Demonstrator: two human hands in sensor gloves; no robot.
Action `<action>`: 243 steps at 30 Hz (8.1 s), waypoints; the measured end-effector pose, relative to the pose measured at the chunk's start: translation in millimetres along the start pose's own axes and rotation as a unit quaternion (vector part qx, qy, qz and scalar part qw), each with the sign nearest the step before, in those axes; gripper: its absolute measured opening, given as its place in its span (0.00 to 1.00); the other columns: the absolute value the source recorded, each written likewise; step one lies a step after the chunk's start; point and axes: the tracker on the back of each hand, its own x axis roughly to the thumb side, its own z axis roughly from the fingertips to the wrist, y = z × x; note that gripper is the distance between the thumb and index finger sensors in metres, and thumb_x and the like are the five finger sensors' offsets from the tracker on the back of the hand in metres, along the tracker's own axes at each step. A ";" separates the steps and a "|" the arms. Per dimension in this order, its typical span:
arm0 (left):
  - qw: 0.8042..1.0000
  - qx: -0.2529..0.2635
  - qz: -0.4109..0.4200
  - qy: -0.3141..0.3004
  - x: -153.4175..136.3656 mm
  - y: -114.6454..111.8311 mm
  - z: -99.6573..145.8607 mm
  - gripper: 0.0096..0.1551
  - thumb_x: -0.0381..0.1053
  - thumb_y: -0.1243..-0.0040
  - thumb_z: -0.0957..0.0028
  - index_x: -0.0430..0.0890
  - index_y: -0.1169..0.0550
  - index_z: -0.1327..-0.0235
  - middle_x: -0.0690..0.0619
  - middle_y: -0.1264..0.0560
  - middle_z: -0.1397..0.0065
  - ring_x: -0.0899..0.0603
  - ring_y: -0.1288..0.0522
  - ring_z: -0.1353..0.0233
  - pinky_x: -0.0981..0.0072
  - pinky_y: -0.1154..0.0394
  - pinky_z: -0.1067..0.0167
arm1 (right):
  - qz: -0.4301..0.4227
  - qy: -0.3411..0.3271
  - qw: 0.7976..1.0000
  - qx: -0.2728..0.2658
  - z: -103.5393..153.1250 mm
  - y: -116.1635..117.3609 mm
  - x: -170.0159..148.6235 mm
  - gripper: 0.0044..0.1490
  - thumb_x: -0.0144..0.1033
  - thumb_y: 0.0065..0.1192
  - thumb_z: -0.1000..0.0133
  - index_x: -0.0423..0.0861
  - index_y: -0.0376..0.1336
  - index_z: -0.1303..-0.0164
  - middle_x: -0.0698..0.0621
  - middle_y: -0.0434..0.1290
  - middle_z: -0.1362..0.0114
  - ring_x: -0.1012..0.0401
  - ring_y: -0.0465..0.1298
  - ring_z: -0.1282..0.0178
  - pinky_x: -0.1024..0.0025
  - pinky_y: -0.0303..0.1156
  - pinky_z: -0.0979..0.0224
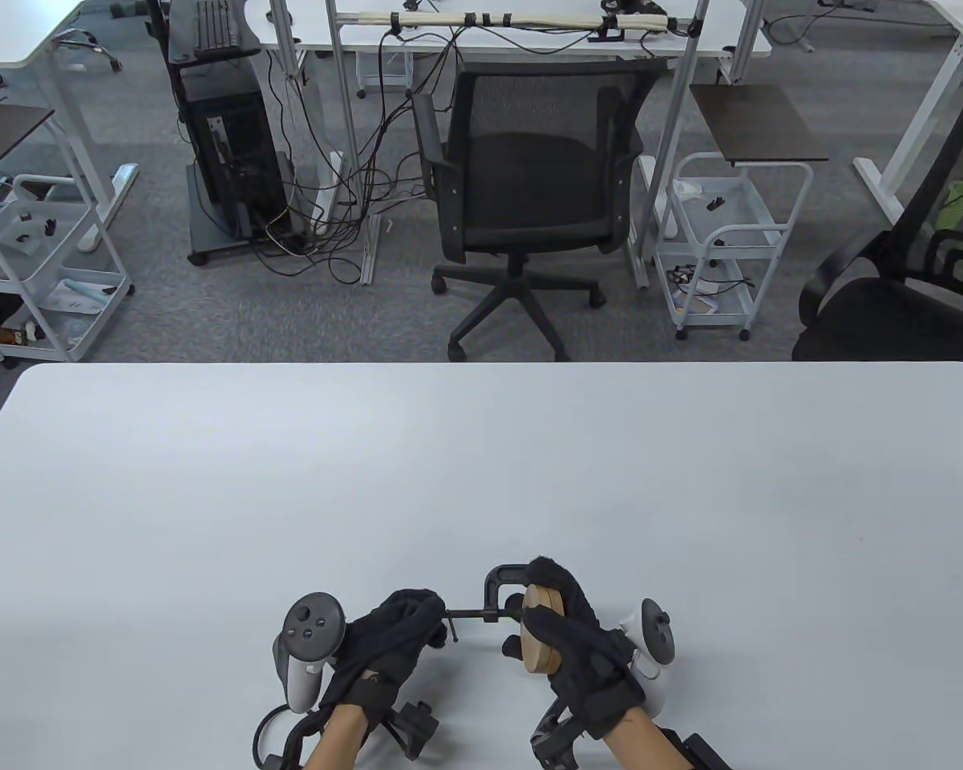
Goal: Screw the clamp shut
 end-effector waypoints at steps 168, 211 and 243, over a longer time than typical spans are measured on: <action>0.999 -0.012 -0.008 -0.044 19.8 8.3 2.6 0.40 0.64 0.37 0.45 0.42 0.31 0.26 0.33 0.41 0.19 0.23 0.39 0.25 0.33 0.32 0.37 | -0.002 0.011 0.999 -0.032 3.5 2.4 -8.7 0.49 0.57 0.72 0.43 0.51 0.50 0.20 0.48 0.44 0.16 0.34 0.51 0.24 0.32 0.62 0.37; 0.995 -0.015 -0.084 -0.060 16.2 4.7 2.5 0.47 0.69 0.38 0.47 0.46 0.35 0.21 0.34 0.40 0.18 0.23 0.39 0.25 0.33 0.31 0.38 | 0.019 0.025 0.999 -0.017 1.9 2.3 -14.2 0.49 0.57 0.72 0.43 0.50 0.50 0.20 0.47 0.45 0.16 0.34 0.51 0.24 0.32 0.62 0.37; 0.981 -0.122 0.148 -0.040 7.9 -14.4 -2.4 0.37 0.58 0.46 0.37 0.34 0.34 0.26 0.34 0.51 0.16 0.24 0.52 0.20 0.30 0.38 0.33 | 0.047 0.014 0.998 0.030 -2.5 4.0 -11.0 0.50 0.57 0.73 0.44 0.50 0.51 0.20 0.49 0.47 0.15 0.34 0.52 0.24 0.32 0.64 0.38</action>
